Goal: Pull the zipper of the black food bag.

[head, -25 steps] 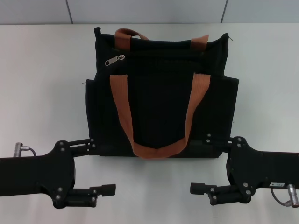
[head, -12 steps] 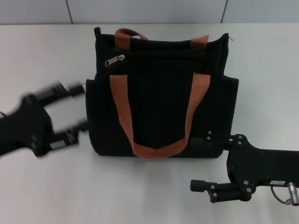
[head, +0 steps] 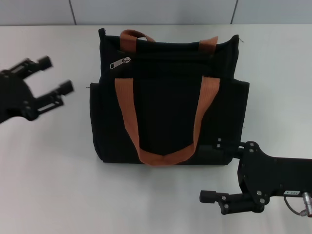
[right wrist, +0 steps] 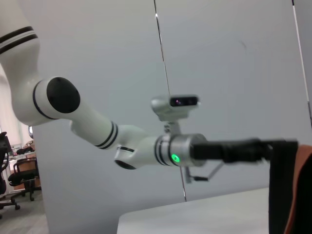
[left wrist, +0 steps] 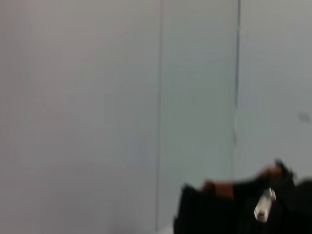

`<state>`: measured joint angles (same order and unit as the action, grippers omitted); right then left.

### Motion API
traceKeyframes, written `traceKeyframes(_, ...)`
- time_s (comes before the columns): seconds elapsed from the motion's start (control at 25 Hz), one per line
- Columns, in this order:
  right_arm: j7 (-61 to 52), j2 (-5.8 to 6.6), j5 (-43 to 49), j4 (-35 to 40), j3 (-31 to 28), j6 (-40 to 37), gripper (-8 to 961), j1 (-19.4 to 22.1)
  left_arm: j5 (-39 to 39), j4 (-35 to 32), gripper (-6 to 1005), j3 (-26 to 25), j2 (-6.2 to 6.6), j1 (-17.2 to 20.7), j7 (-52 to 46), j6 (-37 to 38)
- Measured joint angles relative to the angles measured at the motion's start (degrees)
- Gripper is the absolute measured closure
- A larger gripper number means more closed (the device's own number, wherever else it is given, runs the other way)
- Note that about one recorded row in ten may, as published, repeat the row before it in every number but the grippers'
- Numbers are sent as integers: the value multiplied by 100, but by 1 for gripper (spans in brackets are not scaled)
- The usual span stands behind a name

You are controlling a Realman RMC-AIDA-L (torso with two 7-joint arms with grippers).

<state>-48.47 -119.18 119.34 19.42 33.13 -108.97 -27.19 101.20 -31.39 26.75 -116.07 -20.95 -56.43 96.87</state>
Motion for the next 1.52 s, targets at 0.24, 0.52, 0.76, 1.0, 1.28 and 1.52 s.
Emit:
traceKeyframes(0.24,-29,0,0,0,0,-14,121,2,151,-14,332,917,-196,-320,301,-750)
traceKeyframes(0.52,-68,0,0,1,0,12,120,-5,112,22,349,1027,-240,-591,452,-1081)
traceKeyframes(0.76,-73,0,1,-1,-7,24,121,-8,102,23,424,1015,-232,-702,522,-1137)
traceKeyframes(1.0,-79,-7,-6,-9,-12,-6,120,-14,-39,20,559,1007,-235,-738,524,-978)
traceKeyframes(1.28,-514,-11,-825,-160,-28,-387,121,-24,-407,-7,879,999,-217,-629,578,-603)
traceKeyframes(1.52,-2623,6,-1585,102,-26,-404,121,-317,-475,38,971,999,-244,-611,686,-427)
